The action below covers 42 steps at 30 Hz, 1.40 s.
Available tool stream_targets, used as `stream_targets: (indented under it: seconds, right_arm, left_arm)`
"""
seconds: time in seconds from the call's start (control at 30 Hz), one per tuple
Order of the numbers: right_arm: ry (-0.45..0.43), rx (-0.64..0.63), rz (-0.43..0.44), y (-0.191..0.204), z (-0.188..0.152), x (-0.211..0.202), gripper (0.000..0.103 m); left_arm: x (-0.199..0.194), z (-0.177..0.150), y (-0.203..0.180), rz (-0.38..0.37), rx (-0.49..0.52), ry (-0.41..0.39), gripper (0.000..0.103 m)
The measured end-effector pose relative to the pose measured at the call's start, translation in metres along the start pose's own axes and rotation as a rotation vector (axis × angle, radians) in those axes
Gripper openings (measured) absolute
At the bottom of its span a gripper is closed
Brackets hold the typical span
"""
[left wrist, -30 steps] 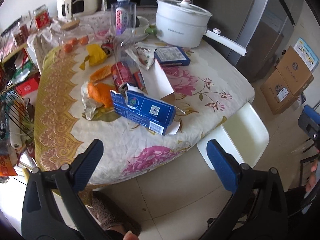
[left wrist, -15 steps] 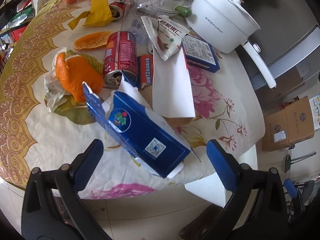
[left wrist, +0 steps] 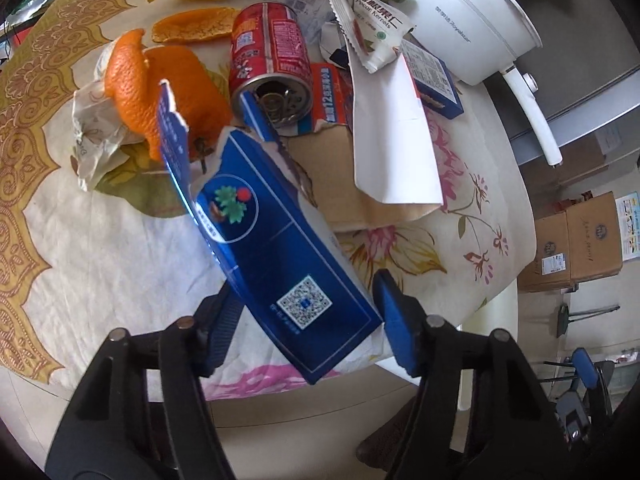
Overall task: Collect trash
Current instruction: 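Reach the left tool to the blue milk carton and close on it, then lift the blue carton with the left tool while the right tool grasps the orange-printed box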
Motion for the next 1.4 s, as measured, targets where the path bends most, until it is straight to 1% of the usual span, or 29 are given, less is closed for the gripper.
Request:
stream_targets:
  seconds: [0.03,0.23,0.4,0.5,0.67,0.83,0.9,0.97,1.03,1.13,1.17,1.2,1.23,1.27,1.33,1.4]
  right_arm:
    - [0.002,-0.002,-0.001,0.001,-0.001,0.0,0.103]
    - [0.016,-0.02,-0.02,0.005,-0.004,0.007,0.103]
    - [0.026,-0.029,-0.031,0.016,0.0,0.021,0.103]
    - [0.029,-0.024,-0.014,0.028,0.009,0.033,0.103]
    - [0.024,0.038,0.076,0.055,0.033,0.06,0.103]
    - [0.026,0.183,0.236,0.086,0.059,0.1,0.102]
    - [0.037,0.239,0.283,0.093,0.064,0.117,0.096]
    - [0.054,0.29,0.322,0.1,0.068,0.136,0.086]
    - [0.061,0.326,0.352,0.104,0.071,0.151,0.08]
    - [0.06,0.344,0.374,0.112,0.073,0.168,0.075]
    - [0.033,0.328,0.361,0.113,0.077,0.168,0.07]
    - [0.033,0.31,0.36,0.116,0.079,0.169,0.066]
    - [0.036,0.289,0.367,0.119,0.079,0.171,0.051]
    - [0.045,0.273,0.381,0.123,0.079,0.172,0.03]
    - [0.046,0.251,0.378,0.125,0.078,0.168,0.029]
    - [0.036,0.218,0.353,0.124,0.079,0.161,0.024]
  left_arm:
    - [-0.003,-0.002,0.001,-0.005,0.015,-0.001,0.058]
    - [-0.028,-0.011,0.014,-0.011,0.102,-0.035,0.05]
    - [-0.052,-0.016,0.023,-0.02,0.159,-0.079,0.045]
    - [-0.065,-0.017,0.024,-0.039,0.175,-0.104,0.043]
    - [-0.089,-0.015,0.026,-0.062,0.197,-0.165,0.04]
    - [-0.11,-0.008,0.027,-0.078,0.195,-0.226,0.04]
    - [-0.116,-0.005,0.031,-0.077,0.198,-0.242,0.04]
    - [-0.118,-0.001,0.032,-0.073,0.201,-0.253,0.04]
    - [-0.121,-0.001,0.035,-0.066,0.199,-0.265,0.04]
    - [-0.121,0.005,0.04,-0.057,0.194,-0.273,0.04]
    - [-0.121,0.006,0.04,-0.055,0.195,-0.274,0.04]
    - [-0.12,0.007,0.041,-0.054,0.196,-0.275,0.04]
    - [-0.119,0.008,0.041,-0.052,0.197,-0.274,0.04]
    - [-0.119,0.009,0.042,-0.051,0.197,-0.272,0.04]
    - [-0.118,0.01,0.041,-0.05,0.196,-0.27,0.04]
    - [-0.117,0.012,0.04,-0.046,0.197,-0.272,0.04]
Point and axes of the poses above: each gripper's, at about its wrist camera, not at the fingertips, and x roughly the way its jaws point, y to its left, z to its top, the point moved 10 cm from there along x, roughly the way its jaws point, and after that the axes turned 1 degree about -y, right-handed, at the moved point
